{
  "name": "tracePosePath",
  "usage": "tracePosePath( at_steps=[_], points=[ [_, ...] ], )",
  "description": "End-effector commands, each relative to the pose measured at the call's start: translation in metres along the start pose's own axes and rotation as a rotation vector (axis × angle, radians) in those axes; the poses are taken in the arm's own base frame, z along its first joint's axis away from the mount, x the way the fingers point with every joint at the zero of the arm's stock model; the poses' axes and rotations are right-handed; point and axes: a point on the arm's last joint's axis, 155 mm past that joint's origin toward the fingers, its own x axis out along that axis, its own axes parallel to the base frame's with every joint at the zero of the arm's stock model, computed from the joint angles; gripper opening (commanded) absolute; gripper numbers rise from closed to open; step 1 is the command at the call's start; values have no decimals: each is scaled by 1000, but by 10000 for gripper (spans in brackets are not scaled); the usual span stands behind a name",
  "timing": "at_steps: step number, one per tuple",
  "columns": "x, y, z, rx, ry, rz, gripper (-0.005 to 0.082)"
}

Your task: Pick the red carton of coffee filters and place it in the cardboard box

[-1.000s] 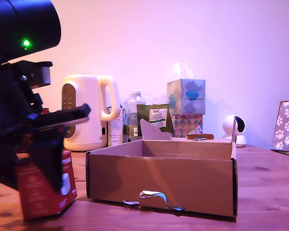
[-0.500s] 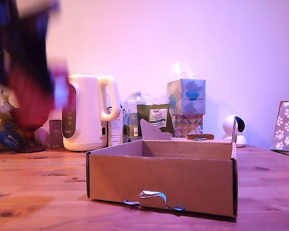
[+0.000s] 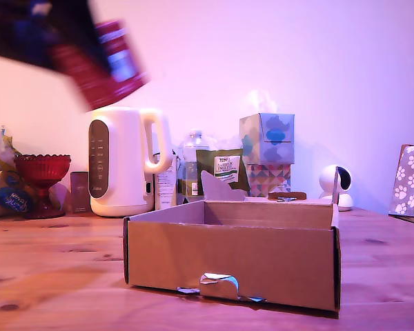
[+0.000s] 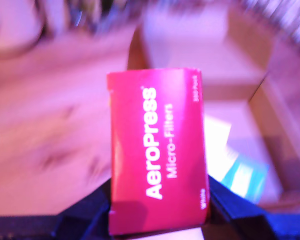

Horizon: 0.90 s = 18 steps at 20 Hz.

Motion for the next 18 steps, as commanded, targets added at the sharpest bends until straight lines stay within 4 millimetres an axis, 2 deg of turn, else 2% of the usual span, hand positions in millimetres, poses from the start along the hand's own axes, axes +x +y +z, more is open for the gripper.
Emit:
tracePosePath(
  at_steps=[1, 4, 10, 14, 18],
  points=[
    [14, -12, 4, 46, -37, -54, 248],
    [41, -36, 15, 65, -103, -162, 248],
    [96, -55, -2, 102, -7, -223, 248],
    [132, -61, -30, 124, 182, -227, 248],
    [151, -58, -58, 129, 343, -206, 248]
  ],
)
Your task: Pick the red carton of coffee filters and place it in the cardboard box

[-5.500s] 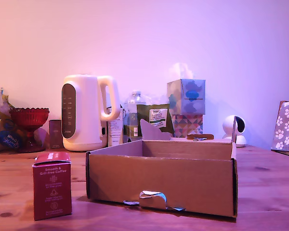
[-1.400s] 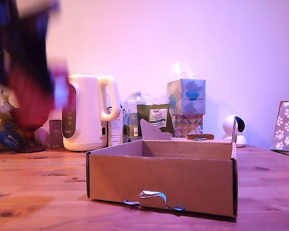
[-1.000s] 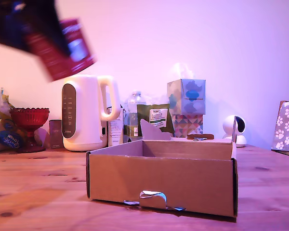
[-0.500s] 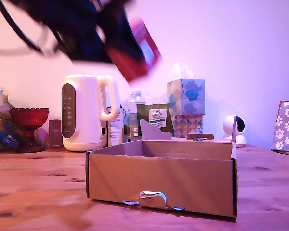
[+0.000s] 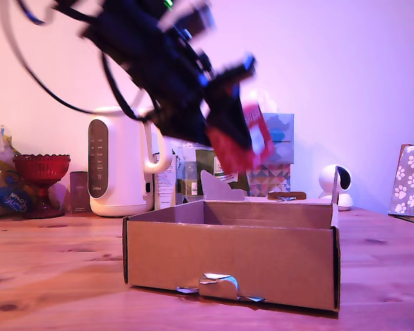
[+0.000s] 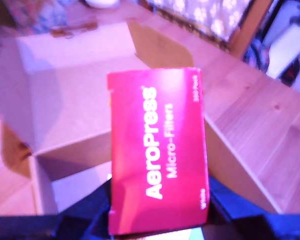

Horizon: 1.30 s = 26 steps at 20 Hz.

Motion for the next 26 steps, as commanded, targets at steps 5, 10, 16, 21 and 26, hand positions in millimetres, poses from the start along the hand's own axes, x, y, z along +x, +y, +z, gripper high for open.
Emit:
tracePosePath(
  at_steps=[5, 10, 16, 21, 26],
  points=[
    [10, 2, -19, -1, 67, 4, 248],
    [17, 1, -51, -23, 178, -16, 288],
    [1, -11, -38, -28, 216, -61, 606],
    [-37, -13, -7, -2, 172, -36, 300],
    [-83, 25, 28, 0, 43, 145, -20]
  ],
)
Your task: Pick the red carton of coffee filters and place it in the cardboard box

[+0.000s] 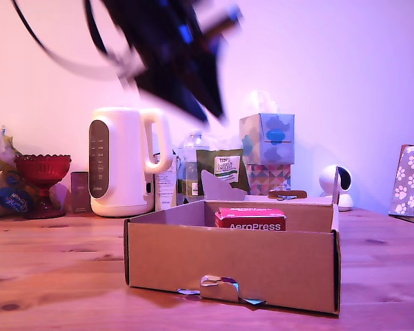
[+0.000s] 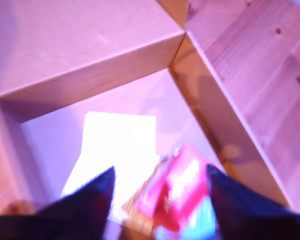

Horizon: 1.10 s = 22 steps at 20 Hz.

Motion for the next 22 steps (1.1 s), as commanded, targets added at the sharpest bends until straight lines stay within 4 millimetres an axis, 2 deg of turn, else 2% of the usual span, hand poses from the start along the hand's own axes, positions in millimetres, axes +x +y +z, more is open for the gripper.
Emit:
tracePosePath(
  at_steps=[1, 3, 5, 11, 14, 17, 22],
  points=[
    [-6, 18, 2, -14, -42, 43, -20],
    [-22, 37, 10, -40, -135, 71, -20],
    [-37, 52, 8, -65, -218, 66, -20],
    [-57, 95, -32, -122, -373, 121, -20],
    [-69, 107, -53, -146, -413, 161, -20],
    [-94, 122, -71, -183, -475, 249, -20],
    [-130, 121, -85, -200, -537, 299, -20]
  ],
)
